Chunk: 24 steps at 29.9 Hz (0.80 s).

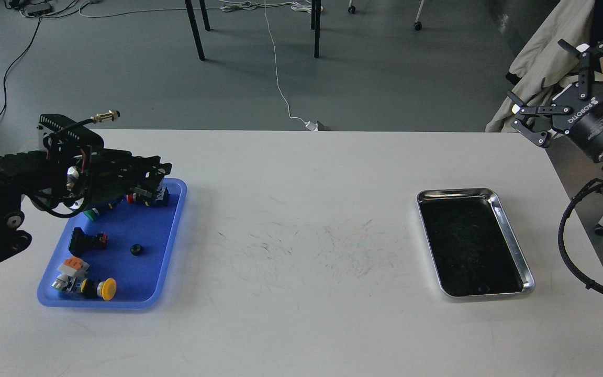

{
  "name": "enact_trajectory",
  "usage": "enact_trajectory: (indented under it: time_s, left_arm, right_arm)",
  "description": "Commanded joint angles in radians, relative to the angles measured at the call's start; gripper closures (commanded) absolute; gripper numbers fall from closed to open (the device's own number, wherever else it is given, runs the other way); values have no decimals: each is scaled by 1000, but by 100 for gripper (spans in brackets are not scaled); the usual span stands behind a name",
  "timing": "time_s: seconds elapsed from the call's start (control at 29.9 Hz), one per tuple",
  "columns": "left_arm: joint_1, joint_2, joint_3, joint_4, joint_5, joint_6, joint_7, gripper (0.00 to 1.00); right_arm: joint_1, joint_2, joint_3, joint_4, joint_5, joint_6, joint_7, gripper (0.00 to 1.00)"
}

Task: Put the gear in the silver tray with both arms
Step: 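Carry the black gear with the left gripper to the table's middle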

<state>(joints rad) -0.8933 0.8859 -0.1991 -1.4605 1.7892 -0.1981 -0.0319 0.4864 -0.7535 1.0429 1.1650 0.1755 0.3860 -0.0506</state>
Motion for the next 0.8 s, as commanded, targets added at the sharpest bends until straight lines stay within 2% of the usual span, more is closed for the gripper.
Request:
enact_trajectory:
  time_s: [0.0, 0.1, 0.2, 0.43, 0.53, 0.77]
  left_arm:
    - [-9, -183, 4, -1, 4, -9, 69, 91]
    - [-4, -322, 10, 6, 10, -23, 124, 91]
    - [2, -483, 17, 40, 13, -30, 158, 91]
    - [10, -775, 38, 215, 16, -20, 145, 91]
    - [49, -878, 38, 267, 13, -11, 144, 90]
    - [129, -886, 23, 370, 10, 0, 145, 90]
  right_arm:
    - [0, -1, 3, -33, -1, 7, 0, 1]
    - [0, 0, 3, -71, -1, 7, 0, 1]
    - [0, 10, 2, -119, -1, 7, 0, 1]
    - [4, 11, 2, -166, -1, 7, 0, 1]
    - [5, 11, 0, -177, -1, 7, -1, 1]
    - [5, 10, -3, -183, -1, 2, -2, 1]
